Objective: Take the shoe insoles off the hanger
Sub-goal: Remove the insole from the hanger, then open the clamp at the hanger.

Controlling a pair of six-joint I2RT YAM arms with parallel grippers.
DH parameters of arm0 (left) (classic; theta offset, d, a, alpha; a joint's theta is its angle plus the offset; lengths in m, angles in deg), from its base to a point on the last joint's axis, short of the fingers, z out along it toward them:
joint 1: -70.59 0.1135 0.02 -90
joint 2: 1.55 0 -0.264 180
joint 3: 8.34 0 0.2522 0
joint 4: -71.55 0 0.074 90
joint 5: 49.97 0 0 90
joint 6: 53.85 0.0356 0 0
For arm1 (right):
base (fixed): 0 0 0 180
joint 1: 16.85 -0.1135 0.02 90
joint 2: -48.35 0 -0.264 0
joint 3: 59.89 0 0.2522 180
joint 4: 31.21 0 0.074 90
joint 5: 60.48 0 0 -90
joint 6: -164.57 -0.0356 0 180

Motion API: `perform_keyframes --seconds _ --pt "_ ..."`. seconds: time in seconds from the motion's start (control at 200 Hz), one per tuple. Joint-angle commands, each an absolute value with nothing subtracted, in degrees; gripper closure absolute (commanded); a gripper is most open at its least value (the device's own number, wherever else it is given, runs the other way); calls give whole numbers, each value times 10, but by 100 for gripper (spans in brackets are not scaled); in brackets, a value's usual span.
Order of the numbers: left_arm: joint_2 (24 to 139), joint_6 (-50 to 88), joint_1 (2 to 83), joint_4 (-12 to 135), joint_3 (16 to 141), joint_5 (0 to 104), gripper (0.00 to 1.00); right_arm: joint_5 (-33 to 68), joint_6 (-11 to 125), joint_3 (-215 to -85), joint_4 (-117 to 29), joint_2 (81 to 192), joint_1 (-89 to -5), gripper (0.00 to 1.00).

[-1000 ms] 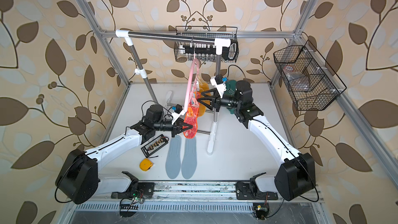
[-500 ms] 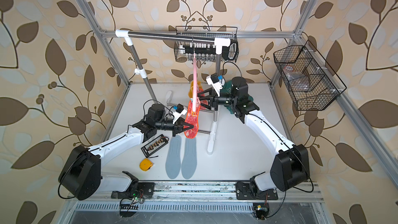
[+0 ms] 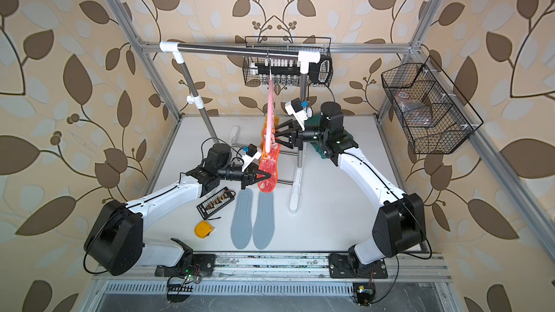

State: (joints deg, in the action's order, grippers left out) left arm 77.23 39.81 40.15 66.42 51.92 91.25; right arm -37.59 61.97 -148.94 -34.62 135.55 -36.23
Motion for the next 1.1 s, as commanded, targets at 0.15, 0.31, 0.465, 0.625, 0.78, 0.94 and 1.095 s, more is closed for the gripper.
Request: perform_keyframes --seconds 0.15,0.31,0.465,0.625,0.78,0.94,1.095 --pt "784 412 398 612 524 922 99 -398 617 -1511 -346 1369 -362 72" --pt "787 419 398 602 526 912 98 -383 618 -1511 -354 1364 -363 74" --pt "793 423 397 598 526 896 98 -366 618 -1512 -363 1361 -362 82" --pt "794 429 397 595 525 888 98 -352 626 -1513 -377 1360 -362 76" --pt "801 429 397 588 525 853 95 -312 637 -1505 -409 1359 -362 65" --pt "796 426 397 599 514 836 95 -289 641 -1481 -411 1352 -360 63" --pt "788 427 397 600 508 817 95 -245 643 -1451 -413 1334 -353 55"
